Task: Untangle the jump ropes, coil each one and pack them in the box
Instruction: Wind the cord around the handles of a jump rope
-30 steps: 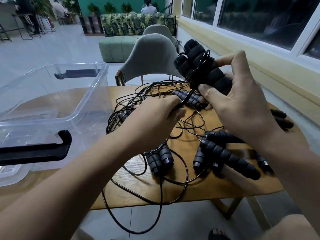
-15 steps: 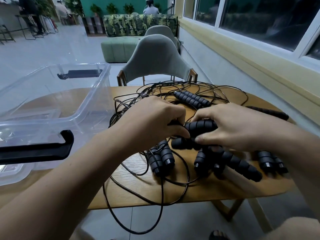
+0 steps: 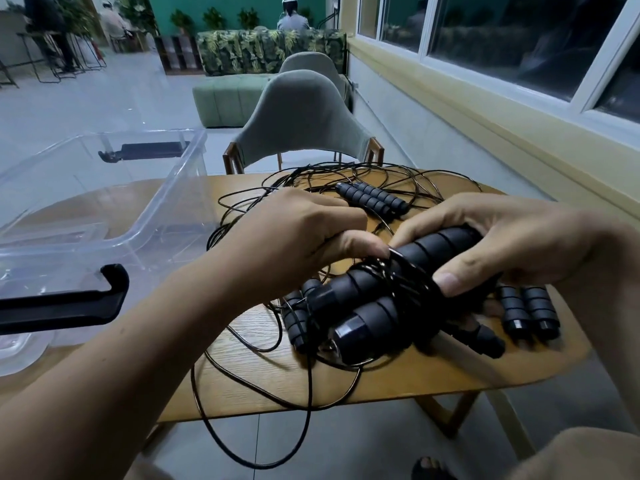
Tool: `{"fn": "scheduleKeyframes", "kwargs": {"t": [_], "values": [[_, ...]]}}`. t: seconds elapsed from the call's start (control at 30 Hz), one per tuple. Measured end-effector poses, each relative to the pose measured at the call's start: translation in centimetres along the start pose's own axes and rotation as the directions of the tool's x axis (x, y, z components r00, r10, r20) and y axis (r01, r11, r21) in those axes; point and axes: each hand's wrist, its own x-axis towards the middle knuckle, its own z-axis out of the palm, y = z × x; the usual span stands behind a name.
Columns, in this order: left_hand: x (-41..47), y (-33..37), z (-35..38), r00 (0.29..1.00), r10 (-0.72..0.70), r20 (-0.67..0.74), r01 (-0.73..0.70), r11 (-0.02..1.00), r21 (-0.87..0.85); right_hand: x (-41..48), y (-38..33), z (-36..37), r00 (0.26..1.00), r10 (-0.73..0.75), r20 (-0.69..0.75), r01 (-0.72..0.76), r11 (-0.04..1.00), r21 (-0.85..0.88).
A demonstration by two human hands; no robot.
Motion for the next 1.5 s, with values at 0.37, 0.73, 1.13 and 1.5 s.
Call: {"fn": "scheduleKeyframes", "kwargs": {"t": [0.37,0.73,1.13,1.5], "values": [[-0.6,-1.5,1.4,0.967,-0.028,-0.253,0.033,0.999,0.013,0.8,0.5,1.4,0.864,-0.439,-0.245,0.49,0.847,0.208],[-0.1,-0.8,2.9,0.953,-0.297,-0.055,0.3,0.953,0.047,3.3,0.6,2.4,0.519,-0.414,-0.747,0.465,0.871,-0.159],[0.5,-1.4,3.0,0.934,-0.355,-0.025,0.352,0.911,0.216,4.7,1.9,2.5,0.206,-0.604,-0.77,-0.008,0.786,-0.618],[-0.2,-2.2,1.9,0.987,-0.161,-0.017,0.161,0.966,0.204,5.2,1.7,2.3,0.466,-0.467,-0.751,-0.454,0.602,-0.656]]}}
